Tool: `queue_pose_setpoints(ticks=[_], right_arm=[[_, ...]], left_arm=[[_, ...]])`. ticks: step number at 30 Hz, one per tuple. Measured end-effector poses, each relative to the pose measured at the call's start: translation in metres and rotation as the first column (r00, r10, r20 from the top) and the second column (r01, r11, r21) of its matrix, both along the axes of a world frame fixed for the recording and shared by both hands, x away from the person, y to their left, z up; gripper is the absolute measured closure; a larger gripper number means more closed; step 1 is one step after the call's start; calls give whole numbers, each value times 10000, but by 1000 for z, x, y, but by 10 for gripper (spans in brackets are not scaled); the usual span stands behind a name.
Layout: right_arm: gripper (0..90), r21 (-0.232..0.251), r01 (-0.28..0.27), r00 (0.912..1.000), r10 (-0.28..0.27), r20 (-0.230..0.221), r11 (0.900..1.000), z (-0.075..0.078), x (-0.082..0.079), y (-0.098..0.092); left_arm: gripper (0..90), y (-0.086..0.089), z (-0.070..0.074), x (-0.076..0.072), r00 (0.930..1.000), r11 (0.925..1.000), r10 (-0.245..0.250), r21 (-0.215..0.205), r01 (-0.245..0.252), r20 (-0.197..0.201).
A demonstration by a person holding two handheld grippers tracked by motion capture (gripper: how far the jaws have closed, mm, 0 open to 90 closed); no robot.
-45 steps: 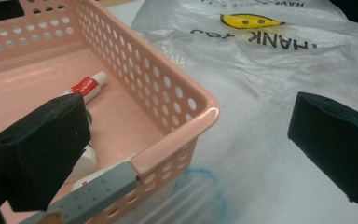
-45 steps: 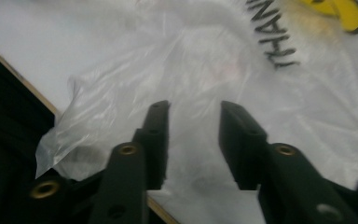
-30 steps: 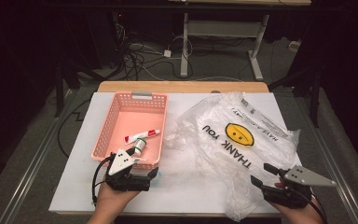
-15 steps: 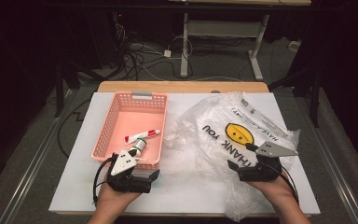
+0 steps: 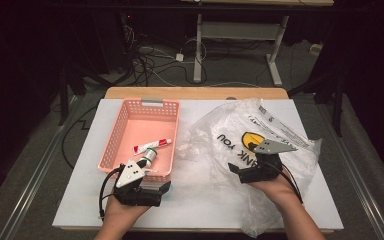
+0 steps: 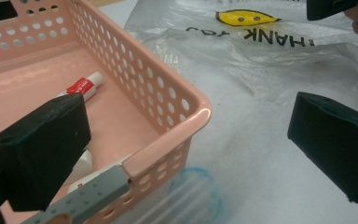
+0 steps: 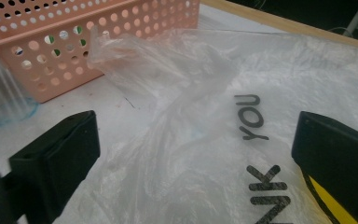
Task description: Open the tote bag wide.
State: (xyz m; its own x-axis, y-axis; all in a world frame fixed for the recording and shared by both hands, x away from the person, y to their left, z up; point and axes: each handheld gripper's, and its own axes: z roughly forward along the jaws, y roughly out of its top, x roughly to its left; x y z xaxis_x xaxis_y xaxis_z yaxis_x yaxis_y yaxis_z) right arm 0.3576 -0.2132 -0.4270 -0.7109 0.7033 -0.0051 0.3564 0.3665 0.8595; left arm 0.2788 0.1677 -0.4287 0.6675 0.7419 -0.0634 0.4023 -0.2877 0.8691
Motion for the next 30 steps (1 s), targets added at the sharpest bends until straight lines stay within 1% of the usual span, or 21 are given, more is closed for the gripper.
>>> queue_pose_setpoints(ticks=[1,2,5,6,8,10,12,16,17,20,23,24,25,26,27,30], right_arm=[[37,-21,-82,9999,82,-106,10000,-1,2,2],[48,-144,-167,9996,164,-214,9998,-2,3,3],[128,-305,-262,9983,246,-524,9992,-7,5,6],[169,-415,-311,9975,284,-643,9987,-9,5,8],[228,-617,-438,9950,380,-922,9971,-13,7,10],[268,-766,-543,9924,454,-1142,9956,-17,8,12],[303,-734,-748,9887,644,-1350,9945,-22,8,13],[316,-1054,-1075,9829,898,-1607,9886,-30,7,19],[314,-1208,-1118,9827,917,-1608,9864,-33,6,21],[299,-1554,-1286,9784,998,-1809,9794,-40,6,25],[284,-1742,-1426,9754,1085,-1917,9743,-44,6,28],[281,-1789,-1405,9756,1054,-1925,9738,-46,6,30],[281,-1905,-1473,9745,1095,-1957,9706,-47,6,30],[279,-1934,-1441,9739,1044,-2016,9705,-49,5,32],[281,-2084,-1474,9756,1075,-1915,9669,-50,5,33],[312,-2013,-1326,9779,950,-1861,9705,-51,5,33]], left_arm=[[0,1,0,0,10000,10000,44,-76,-45,-11],[0,2,0,0,10000,9999,64,-82,-64,-31],[0,3,-1,-1,9998,9998,191,-97,-191,-12],[0,3,-2,-2,9998,9998,209,-55,-209,-9],[0,4,-2,-3,9996,9996,278,-46,-278,-19],[0,4,-3,-4,9995,9995,301,-26,-301,-49],[0,4,-3,-4,9994,9994,333,2,-333,-80],[0,5,-4,-4,9993,9994,349,20,-349,-111],[0,6,-4,-4,9993,9994,356,3,-356,-125],[0,7,-5,-5,9994,9995,323,30,-322,-140],[0,8,-4,-5,9994,9994,334,6,-334,-132],[0,7,-4,-5,9994,9994,331,-29,-332,-135],[0,8,-4,-5,9995,9995,304,-49,-304,-129],[0,8,-4,-5,9996,9996,276,-47,-276,-116],[0,7,-4,-5,9996,9997,259,-26,-259,-105],[0,7,-4,-5,9997,9997,230,-3,-230,-101]])
